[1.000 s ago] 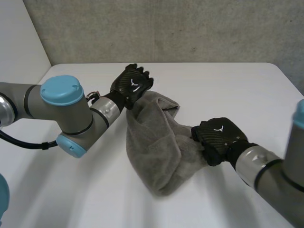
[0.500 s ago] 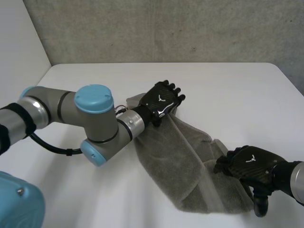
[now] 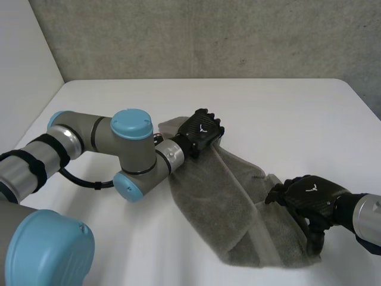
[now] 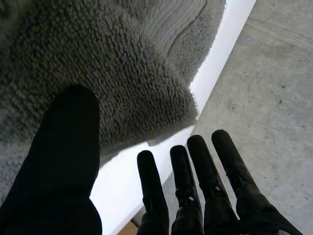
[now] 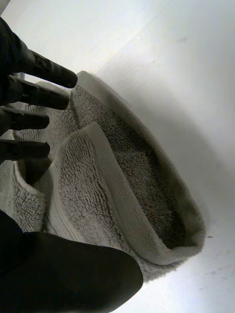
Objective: Fold the towel.
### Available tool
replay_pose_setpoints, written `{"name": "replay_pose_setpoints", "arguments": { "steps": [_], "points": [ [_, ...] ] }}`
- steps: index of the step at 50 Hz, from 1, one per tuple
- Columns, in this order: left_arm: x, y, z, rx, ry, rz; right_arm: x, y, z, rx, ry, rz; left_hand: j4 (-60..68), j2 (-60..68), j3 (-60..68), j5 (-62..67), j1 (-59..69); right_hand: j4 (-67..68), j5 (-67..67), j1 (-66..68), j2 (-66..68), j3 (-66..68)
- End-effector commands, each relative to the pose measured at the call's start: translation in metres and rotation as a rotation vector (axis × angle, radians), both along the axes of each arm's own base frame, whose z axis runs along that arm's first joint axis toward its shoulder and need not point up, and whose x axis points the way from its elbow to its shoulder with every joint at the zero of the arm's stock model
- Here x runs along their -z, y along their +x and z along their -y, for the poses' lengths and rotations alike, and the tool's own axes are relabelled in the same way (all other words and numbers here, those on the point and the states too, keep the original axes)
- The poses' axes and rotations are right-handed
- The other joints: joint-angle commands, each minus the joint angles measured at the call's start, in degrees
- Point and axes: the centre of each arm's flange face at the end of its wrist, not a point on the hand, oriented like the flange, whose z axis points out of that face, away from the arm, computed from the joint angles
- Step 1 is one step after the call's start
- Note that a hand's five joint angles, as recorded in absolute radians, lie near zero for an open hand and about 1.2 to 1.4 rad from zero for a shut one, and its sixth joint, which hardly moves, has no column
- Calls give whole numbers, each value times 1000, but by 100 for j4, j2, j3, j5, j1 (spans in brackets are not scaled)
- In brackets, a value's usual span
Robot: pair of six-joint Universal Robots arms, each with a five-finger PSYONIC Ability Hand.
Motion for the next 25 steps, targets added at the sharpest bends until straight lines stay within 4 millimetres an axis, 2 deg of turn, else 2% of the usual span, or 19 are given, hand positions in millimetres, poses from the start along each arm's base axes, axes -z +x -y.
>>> {"name": "replay_pose_setpoints", "arguments": {
  "steps": [1,2,4,5,7,8,9,16,17,18,20,24,25],
  "points": [
    [11,1,5,0,-41,61,0,1,5,34,-4,33,1115,1111,1112,1124,1106,-499,-352,-334,-444,-425],
    [11,1,5,0,-41,61,0,1,5,36,-3,35,1119,1115,1117,1129,1111,-499,-352,-334,-444,-425],
    [10,1,6,-17,-49,65,-1,1,5,37,-6,36,2391,2387,2388,2400,2382,-499,-352,-334,-444,-425],
    [10,1,6,-18,-49,65,-1,1,6,39,-6,37,2398,2394,2395,2407,2389,-499,-352,-334,-444,-425],
    [8,3,9,-44,-62,67,-1,1,7,40,-8,40,3535,3531,3532,3544,3526,-499,-352,-334,-444,-425],
    [8,3,9,-45,-62,67,-1,1,7,41,-6,41,3541,3537,3539,3551,3533,-499,-352,-334,-444,-425],
    [6,4,10,-58,-72,68,-1,1,7,41,-6,41,4308,4303,4305,4317,4299,-499,-352,-334,-444,-425],
    [-20,10,8,-112,-212,87,-7,7,16,123,-5,152,4515,4511,4512,4524,4506,-499,-352,-334,-444,-425],
    [-29,14,4,-122,-236,83,-7,7,16,124,-5,152,4515,4511,4512,4524,4506,-499,-352,-334,-444,-425],
    [-29,14,4,-122,-236,83,-9,11,18,150,3,198,4515,4511,4512,4524,4506,-499,-352,-334,-444,-425],
    [-50,23,-7,-135,-280,48,-10,14,20,184,16,251,4515,4511,4512,4524,4506,-499,-352,-334,-444,-425],
    [-63,33,-20,-150,-312,25,-13,25,22,295,113,442,4515,4511,4512,4524,4506,-499,-352,-334,-444,-425],
    [-69,40,-25,-157,-320,19,-13,25,22,295,113,442,4515,4511,4512,4524,4506,-499,-352,-334,-444,-425]
  ]
}}
